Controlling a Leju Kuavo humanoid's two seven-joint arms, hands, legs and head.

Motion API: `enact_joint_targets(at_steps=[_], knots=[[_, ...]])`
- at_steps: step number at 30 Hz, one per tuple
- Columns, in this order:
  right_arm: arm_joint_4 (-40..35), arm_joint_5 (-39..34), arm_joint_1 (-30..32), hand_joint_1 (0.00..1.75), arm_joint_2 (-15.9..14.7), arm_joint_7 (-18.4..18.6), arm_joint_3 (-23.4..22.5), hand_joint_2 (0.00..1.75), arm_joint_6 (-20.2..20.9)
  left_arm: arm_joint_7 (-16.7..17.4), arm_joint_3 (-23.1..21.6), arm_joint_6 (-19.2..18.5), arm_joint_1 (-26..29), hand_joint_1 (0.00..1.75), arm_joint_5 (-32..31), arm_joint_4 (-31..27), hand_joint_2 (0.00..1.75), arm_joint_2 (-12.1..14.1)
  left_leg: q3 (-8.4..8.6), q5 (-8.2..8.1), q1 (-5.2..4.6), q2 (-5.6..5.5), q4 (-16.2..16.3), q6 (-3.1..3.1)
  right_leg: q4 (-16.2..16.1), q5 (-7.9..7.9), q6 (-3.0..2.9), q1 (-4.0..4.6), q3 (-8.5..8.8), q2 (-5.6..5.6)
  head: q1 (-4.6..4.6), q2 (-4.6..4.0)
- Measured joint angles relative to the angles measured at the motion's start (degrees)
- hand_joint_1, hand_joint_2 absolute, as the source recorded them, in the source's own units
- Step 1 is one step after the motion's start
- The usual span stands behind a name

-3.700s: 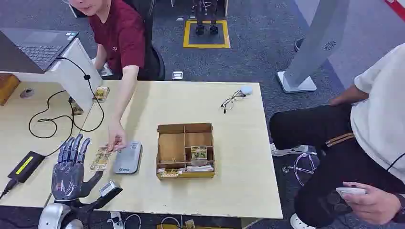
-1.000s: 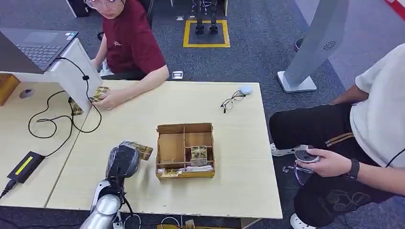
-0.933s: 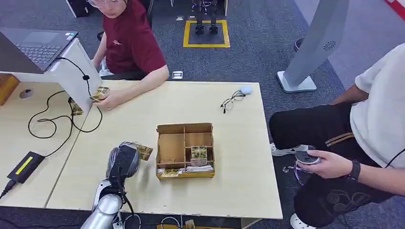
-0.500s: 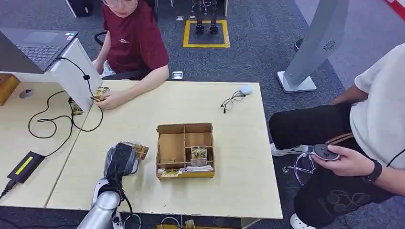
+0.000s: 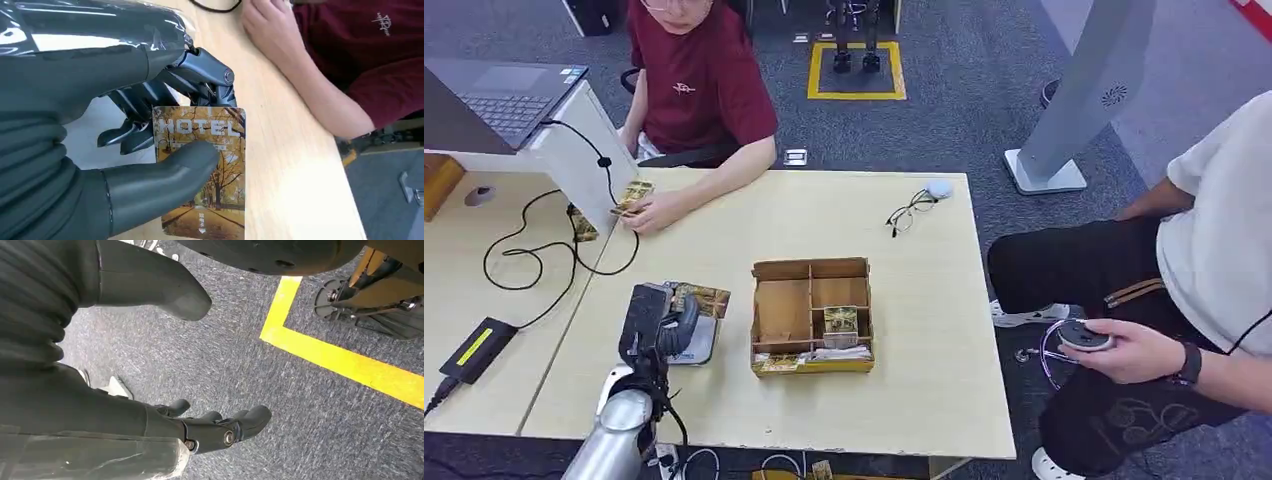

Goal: Pass the card to the sensor for recognition and then transmit it.

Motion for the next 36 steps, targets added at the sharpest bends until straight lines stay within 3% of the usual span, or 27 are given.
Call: enact_joint_targets(at_steps=[10, 16, 36], knots=[[0.0, 0.0, 0.0, 0.0, 0.0, 0.6, 0.0, 1.75, 0.5, 1.9, -0.9, 6.8, -0.6, 1.75, -9.0, -0.6, 1.75, 0.7, 0.0, 0.0, 0.0, 0.0, 0.0, 0.0, 0.0, 0.0, 0.0, 0.0, 0.0, 0.0, 0.02, 0.0], [0.0, 0.3, -0.1, 0.0, 0.1, 0.7, 0.0, 1.75, 0.7, 1.7, -0.1, 12.2, -0.8, 1.75, -16.0, 3.1, 1.75, 0.9, 0.0, 0.0, 0.0, 0.0, 0.0, 0.0, 0.0, 0.0, 0.0, 0.0, -0.01, 0.0, 0.0, 0.0], [0.0, 1.3, -0.1, 0.0, 0.3, 0.6, 0.0, 1.75, 0.9, 2.4, 2.7, 10.4, -1.6, 1.75, -20.2, 11.5, 1.75, 0.6, 0.01, 0.0, 0.0, 0.0, 0.0, 0.0, 0.0, 0.0, 0.0, 0.0, 0.03, 0.0, 0.02, 0.0]])
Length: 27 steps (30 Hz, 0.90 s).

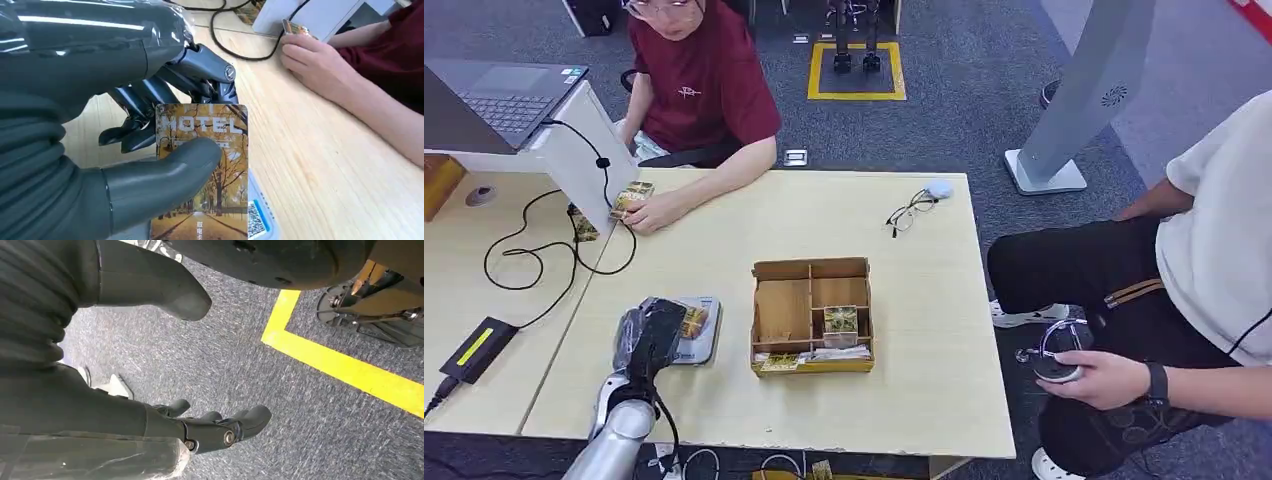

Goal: Pass the card to the sensor for recognition and then transmit it.

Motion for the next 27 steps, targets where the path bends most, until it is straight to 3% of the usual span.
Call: enact_joint_targets(at_steps=[13, 20, 22, 24, 26, 27], knots=[[-0.3, 0.5, 0.0, 0.0, 0.2, -0.4, 0.0, 1.75, -0.1, 0.6, 0.6, 2.2, -1.9, 1.75, -3.7, 6.6, 1.75, -1.0, 0.09, 0.0, 0.0, -0.01, 0.0, 0.0, 0.0, 0.0, 0.0, 0.0, 0.11, 0.0, 0.0, 0.0], [-0.3, 0.8, 0.0, 0.0, 0.3, -0.9, 0.0, 1.75, -0.1, -3.1, 1.4, 1.3, -2.0, 1.75, -1.6, 7.5, 1.75, -1.7, 0.14, 0.0, 0.0, -0.02, 0.0, 0.0, 0.0, 0.0, 0.0, 0.0, 0.16, -0.01, 0.0, 0.0], [-0.3, 0.8, 0.0, 0.0, 0.3, -1.0, 0.0, 1.75, -0.2, -5.5, 1.6, 0.0, -2.0, 1.75, 0.8, 7.5, 1.75, -2.0, 0.16, 0.01, 0.0, -0.02, 0.0, 0.01, 0.0, 0.0, 0.0, 0.0, 0.17, -0.01, 0.0, 0.0], [-0.3, 0.9, 0.0, 0.0, 0.3, -1.0, 0.0, 1.75, -0.4, -9.8, 2.0, -5.2, -1.0, 1.75, 10.3, 4.6, 1.75, -2.4, 0.17, 0.02, 0.0, -0.01, 0.0, 0.01, 0.0, 0.0, 0.0, 0.0, 0.15, -0.01, 0.0, 0.0], [-0.3, 1.2, 0.2, 0.0, 0.3, -1.0, 0.0, 1.75, -0.5, -11.6, 2.3, -10.2, 0.2, 1.75, 20.2, 0.1, 1.75, -2.8, 0.13, 0.02, 0.0, -0.06, 0.0, 0.02, 0.0, 0.0, 0.0, 0.0, 0.14, -0.06, 0.0, 0.0], [-0.3, 1.2, 0.2, 0.0, 0.3, -1.0, 0.0, 1.75, -0.5, -12.3, 2.3, -10.9, 0.6, 1.75, 23.5, -2.0, 1.75, -2.9, 0.11, 0.02, 0.0, -0.06, 0.0, 0.02, 0.0, 0.01, 0.01, 0.0, 0.13, -0.05, 0.02, 0.0]])
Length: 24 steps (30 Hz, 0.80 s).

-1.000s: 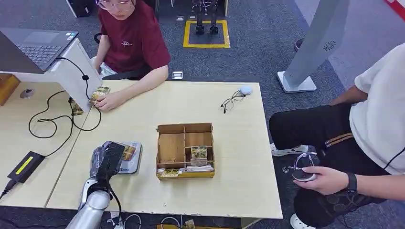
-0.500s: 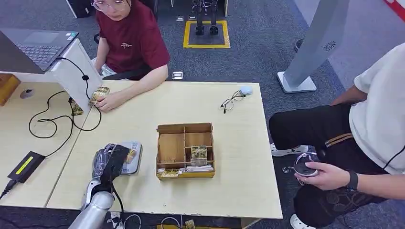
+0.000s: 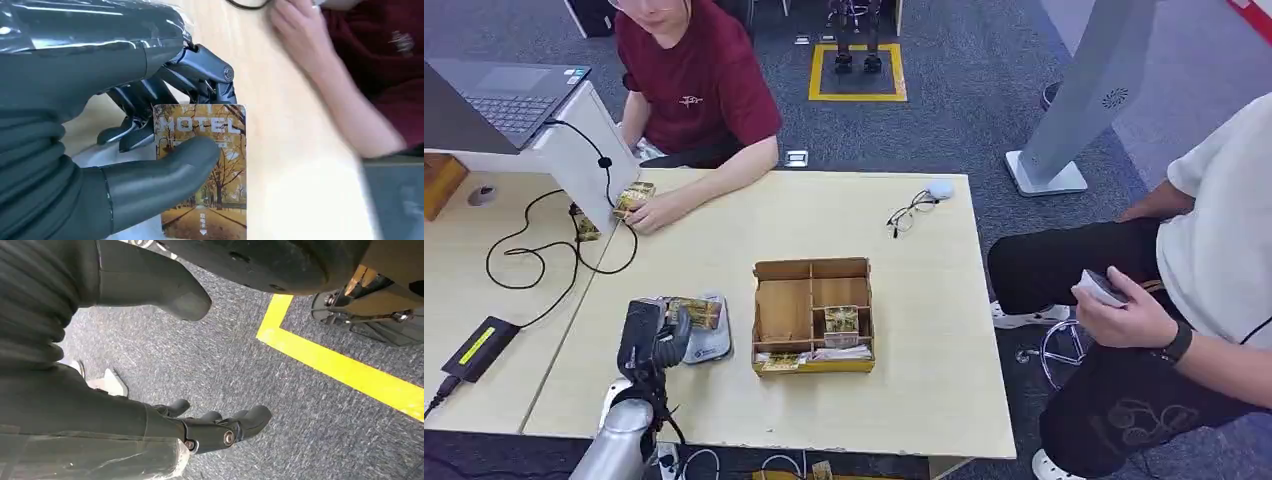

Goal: Pass the card to the sensor for recognition and then transmit it.

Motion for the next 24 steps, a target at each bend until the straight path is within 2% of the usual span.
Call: enact_joint_targets(at_steps=[2, 4, 5, 7, 10, 12, 15, 18, 21, 22, 24], knots=[[0.0, 0.0, 0.0, 0.0, 0.0, 0.0, 0.0, 1.75, 0.0, -1.2, 0.0, -0.4, 0.6, 1.75, 2.7, -3.9, 1.75, -0.3, 0.0, 0.0, 0.0, 0.03, 0.0, 0.0, 0.0, 0.0, 0.0, 0.0, -0.01, 0.03, -0.02, 0.0], [0.0, 0.0, 0.1, 0.0, 0.0, 0.0, 0.0, 1.75, 0.1, -4.4, 0.0, 0.8, 0.8, 1.75, 3.1, -7.1, 1.75, -0.6, 0.0, 0.0, 0.0, 0.03, 0.0, 0.0, 0.0, 0.0, 0.0, 0.0, -0.03, 0.04, -0.04, 0.0], [0.0, 0.1, 0.0, 0.0, 0.0, 0.0, 0.0, 1.75, 0.2, -6.2, 0.0, 2.6, 0.8, 1.75, 1.9, -8.2, 1.75, -0.8, 0.0, 0.0, 0.0, 0.02, 0.0, 0.0, 0.0, 0.0, 0.0, 0.0, -0.04, 0.03, -0.02, 0.0], [0.0, 0.8, 0.0, 0.0, 0.0, -0.1, 0.0, 1.75, 0.6, -9.9, -0.4, 8.6, 0.5, 1.75, -2.8, -10.4, 1.75, -1.0, 0.0, 0.0, 0.0, 0.02, 0.0, 0.0, 0.0, 0.0, 0.0, 0.0, -0.04, 0.03, -0.04, 0.0], [0.0, 2.0, -0.2, 0.0, 0.0, 0.0, 0.3, 1.75, 1.6, -13.0, -1.0, 19.6, -0.5, 1.75, -14.9, -11.7, 1.75, -1.0, -0.01, 0.0, 0.0, 0.02, 0.0, 0.0, 0.0, 0.0, 0.0, 0.0, -0.03, 0.03, -0.04, 0.0], [0.0, 2.6, -0.4, 0.0, 0.0, 0.2, 0.7, 1.75, 2.3, -12.4, -1.1, 24.8, -1.0, 1.75, -27.9, -11.6, 1.75, -1.0, -0.01, 0.0, 0.0, 0.02, 0.0, 0.0, 0.0, 0.0, 0.0, 0.0, -0.01, 0.02, -0.02, 0.0], [-0.1, 3.1, -0.6, 0.0, 0.0, 0.6, 0.9, 1.75, 3.0, -13.1, 0.4, 26.3, -1.7, 1.75, -44.9, -10.8, 1.75, -1.0, -0.01, 0.0, 0.0, 0.03, 0.0, 0.0, 0.0, 0.01, 0.01, 0.0, -0.01, 0.04, -0.02, 0.0], [-0.2, 3.3, -0.8, 0.0, 0.0, 0.9, 1.1, 1.75, 3.4, -13.5, 4.4, 26.5, -2.0, 1.75, -59.1, -10.2, 1.75, -1.9, 0.0, 0.0, 0.0, 0.05, 0.0, 0.0, 0.0, 0.01, 0.01, 0.0, -0.03, 0.06, -0.02, 0.0], [-0.3, 4.0, -1.0, 0.0, 0.0, 1.1, 1.4, 1.75, 3.6, -12.5, 9.9, 26.5, -2.2, 1.75, -73.9, -10.4, 1.75, -3.0, 0.0, 0.0, 0.01, 0.04, 0.0, 0.0, 0.0, 0.01, 0.0, 0.01, -0.04, 0.06, -0.04, 0.0], [-0.4, 4.0, -1.0, 0.0, 0.0, 1.1, 1.5, 1.75, 3.6, -11.8, 11.8, 26.5, -2.3, 1.75, -77.0, -10.7, 1.75, -3.3, 0.01, 0.0, 0.01, 0.05, 0.0, -0.01, 0.0, 0.01, 0.0, 0.01, -0.05, 0.07, -0.04, 0.0], [-0.5, 4.0, -1.0, 0.0, 0.0, 1.1, 1.5, 1.75, 3.7, -11.2, 13.9, 26.5, -2.3, 1.75, -78.6, -11.0, 1.75, -3.8, 0.0, 0.0, 0.01, 0.04, 0.0, -0.01, 0.0, 0.01, 0.0, 0.01, -0.05, 0.07, -0.04, 0.0]])
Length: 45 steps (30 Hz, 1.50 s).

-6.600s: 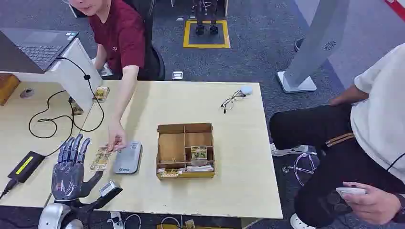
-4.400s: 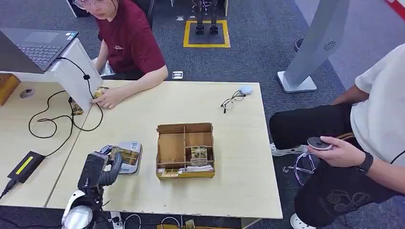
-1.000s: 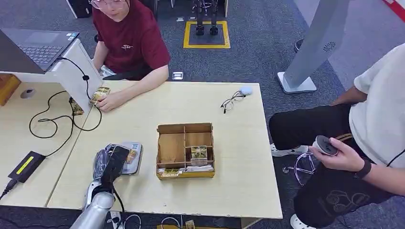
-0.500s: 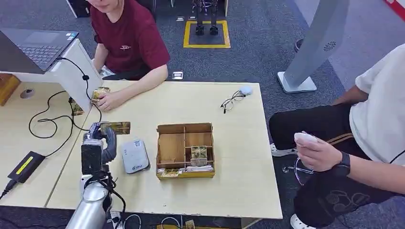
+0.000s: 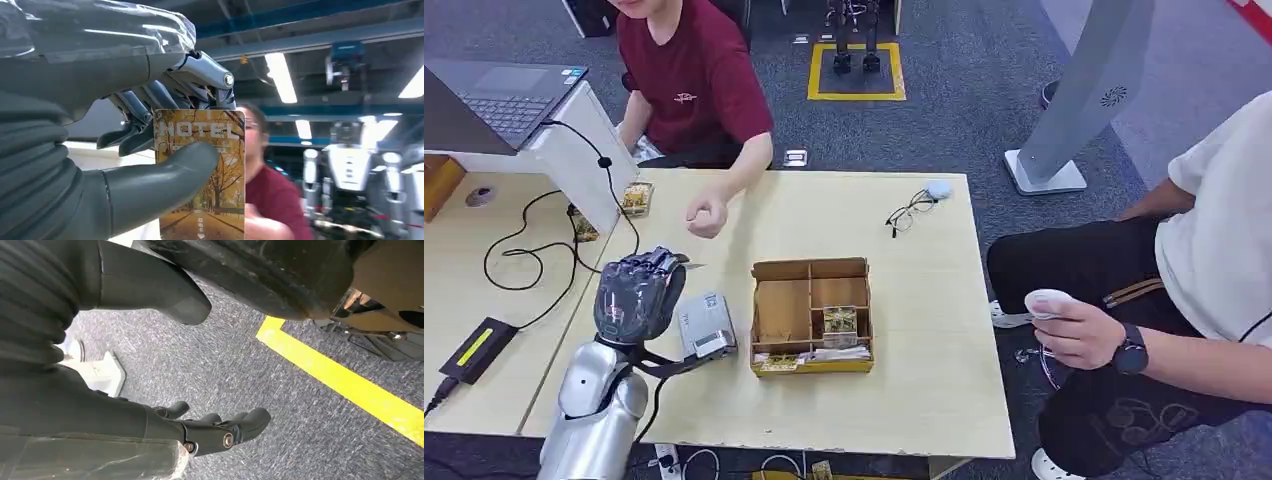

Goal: Pass the card to the sensor for recognition and then transmit it.

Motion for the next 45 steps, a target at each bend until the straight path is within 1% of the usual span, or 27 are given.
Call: enact_joint_targets(at_steps=[3, 8, 11, 16, 24, 27, 28, 29, 30, 32, 33, 34, 36, 37, 38, 40, 42, 43, 44, 45], knots=[[0.0, 0.0, -0.1, 0.0, 0.0, 0.0, 0.0, 1.75, 0.0, 0.0, 2.0, 0.0, 0.0, 1.75, -0.6, -0.4, 1.75, -0.3, -0.02, 0.0, 0.0, -0.01, 0.0, 0.0, 0.0, 0.0, 0.0, 0.0, 0.0, -0.01, 0.0, 0.0], [-0.1, 0.0, -0.2, 0.0, 0.0, 0.0, 0.1, 1.75, 0.0, 0.2, 3.4, 0.0, 0.0, 1.75, -1.3, -0.7, 1.75, -0.6, -0.03, 0.0, -0.01, -0.01, 0.0, 0.0, 0.0, 0.0, 0.0, -0.01, 0.0, -0.02, 0.02, 0.0], [-0.1, 0.0, -0.2, 0.0, 0.0, -0.1, 0.1, 1.75, -0.1, 3.3, 3.4, 0.0, 0.0, 1.75, -1.7, -1.0, 1.75, -0.6, -0.02, 0.0, -0.01, -0.01, 0.0, 0.0, 0.0, 0.0, 0.0, 0.0, 0.0, -0.02, 0.0, 0.0], [-0.1, 0.1, -0.1, 0.0, 0.0, -0.8, 0.1, 1.75, -0.5, 5.1, 3.4, 0.0, -0.1, 1.75, -2.8, -1.0, 1.75, -0.5, -0.02, 0.0, 0.0, -0.01, 0.0, 0.0, 0.0, 0.0, 0.0, 0.0, 0.0, -0.02, 0.02, 0.0], [-0.1, 0.1, -0.1, 0.0, 0.0, -0.9, 0.1, 1.75, -0.7, 4.7, 4.0, 0.0, -0.6, 1.75, -1.7, -1.0, 1.75, -0.5, -0.02, 0.0, 0.0, -0.01, 0.0, 0.0, 0.0, 0.0, 0.0, 0.0, -0.01, -0.01, 0.02, 0.0], [-0.1, 0.1, -0.1, 0.0, 0.0, -0.9, 0.1, 1.75, -0.7, 3.3, 4.1, 0.0, -0.6, 1.75, -1.3, -1.0, 1.75, -0.5, -0.02, 0.0, 0.0, 0.0, 0.0, 0.0, 0.0, 0.0, 0.0, 0.0, -0.03, -0.01, 0.0, 0.0], [-0.1, 0.3, -0.1, 0.0, 0.0, -1.0, 0.1, 1.75, -0.7, 2.2, 4.2, 0.0, -0.6, 1.75, -0.8, -0.9, 1.75, -0.6, -0.03, 0.0, 0.0, 0.0, 0.0, 0.0, 0.0, 0.0, 0.0, 0.0, -0.03, -0.01, 0.02, 0.0], [-0.1, 0.7, -0.1, 0.0, 0.0, -1.2, 0.1, 1.75, -0.7, 1.2, 4.3, 0.0, -0.6, 0.0, -0.3, -0.9, 1.75, -0.7, -0.02, 0.0, 0.0, 0.0, 0.0, 0.0, 0.0, 0.0, 0.0, 0.0, -0.03, 0.0, 0.02, 0.0], [-0.1, 1.0, -0.1, 0.0, 0.0, -1.3, 0.1, 1.75, -0.7, 0.7, 4.6, 0.0, -0.7, 0.0, 0.6, -0.6, 1.75, -1.0, -0.02, 0.0, 0.0, 0.0, 0.0, 0.0, 0.0, 0.0, 0.0, -0.01, -0.03, 0.0, 0.0, 0.0], [-0.1, 1.0, -0.1, 0.0, 0.0, -1.3, 0.0, 1.75, -0.7, 0.9, 4.7, 0.0, -0.9, 0.0, 2.1, 0.5, 1.75, -1.0, -0.03, 0.0, 0.0, -0.01, 0.0, 0.0, 0.0, 0.0, 0.0, -0.01, -0.03, -0.02, 0.02, 0.0], [-0.1, 1.0, -0.1, 0.0, 0.0, -1.4, 0.0, 1.75, -0.6, 0.8, 4.7, 0.0, -1.1, 0.0, 2.8, 1.0, 0.0, -1.0, -0.03, 0.0, 0.0, -0.01, 0.0, 0.0, 0.0, 0.0, 0.0, -0.01, -0.03, -0.02, 0.02, 0.0], [-0.1, 1.0, -0.1, 0.0, 0.0, -1.4, 0.0, 1.75, -0.7, 0.4, 5.0, 0.0, -1.3, 0.0, 3.6, 1.4, 1.75, -1.2, -0.03, 0.0, 0.0, 0.0, 0.0, 0.0, 0.0, 0.0, 0.0, 0.0, -0.03, -0.01, 0.02, 0.0], [-0.1, 0.9, 0.0, 0.0, 0.0, -1.5, -0.1, 1.75, -0.8, -0.4, 5.7, 0.0, -2.1, 0.0, 6.6, 2.1, 1.75, -1.8, -0.02, 0.0, 0.0, -0.01, 0.0, 0.0, 0.0, 0.0, 0.0, -0.01, -0.05, -0.02, 0.0, 0.0], [-0.1, 0.9, 0.1, 0.0, 0.0, -1.6, -0.3, 1.75, -0.9, -0.2, 5.7, 0.0, -2.8, 0.0, 11.3, 3.7, 1.75, -2.0, -0.02, 0.0, 0.0, -0.03, 0.0, 0.0, 0.0, 0.0, 0.0, 0.0, -0.04, -0.04, 0.04, 0.0], [-0.1, 0.7, 0.1, 0.0, 0.0, -1.6, -0.5, 1.75, -1.2, 0.4, 5.0, -0.2, -3.4, 0.0, 17.5, 5.6, 1.75, -2.0, -0.01, 0.0, 0.0, -0.02, 0.0, 0.0, 0.0, 0.0, 0.0, -0.01, -0.03, -0.03, 0.0, 0.0], [-0.1, 0.4, 0.2, 0.0, 0.0, -1.7, -0.9, 1.75, -1.5, 3.1, 2.2, -3.0, -3.5, 0.0, 28.8, 7.2, 1.75, -1.8, 0.02, 0.0, 0.0, 0.06, 0.0, 0.0, 0.0, 0.02, -0.02, 0.0, -0.05, 0.05, -0.02, 0.0], [-0.1, -0.4, 0.4, 0.0, 0.0, -1.7, -1.2, 1.75, -1.8, 4.5, -1.2, -8.4, -3.2, 0.0, 38.0, 7.5, 1.75, -1.2, -0.05, 0.03, 0.0, -0.05, 0.0, 0.03, 0.0, 0.01, -0.01, 0.0, 0.02, -0.06, -0.02, 0.0], [0.0, -0.6, 0.5, 0.0, 0.0, -1.8, -1.5, 1.75, -1.9, 5.0, -3.6, -12.7, -1.5, 0.0, 42.3, 5.7, 1.75, -0.2, -0.02, 0.02, 0.0, 0.02, 0.0, 0.03, 0.0, 0.01, -0.01, 0.0, -0.03, 0.01, 0.04, 0.0], [0.0, -1.1, 0.7, 0.0, 0.0, -2.0, -2.0, 1.75, -2.0, 4.9, -7.1, -17.6, 0.5, 0.0, 46.9, 2.8, 1.75, 1.0, -0.05, 0.01, -0.01, 0.13, 0.0, 0.03, 0.0, 0.01, -0.01, 0.0, -0.05, 0.12, 0.0, 0.0], [0.0, -1.3, 0.9, 0.0, 0.0, -2.0, -2.2, 1.75, -2.0, 4.7, -9.5, -19.7, 2.0, 0.0, 48.2, 0.8, 1.75, 2.2, -0.06, -0.02, -0.01, 0.11, 0.0, 0.01, 0.0, 0.0, 0.0, -0.01, -0.04, 0.1, -0.02, 0.0]])
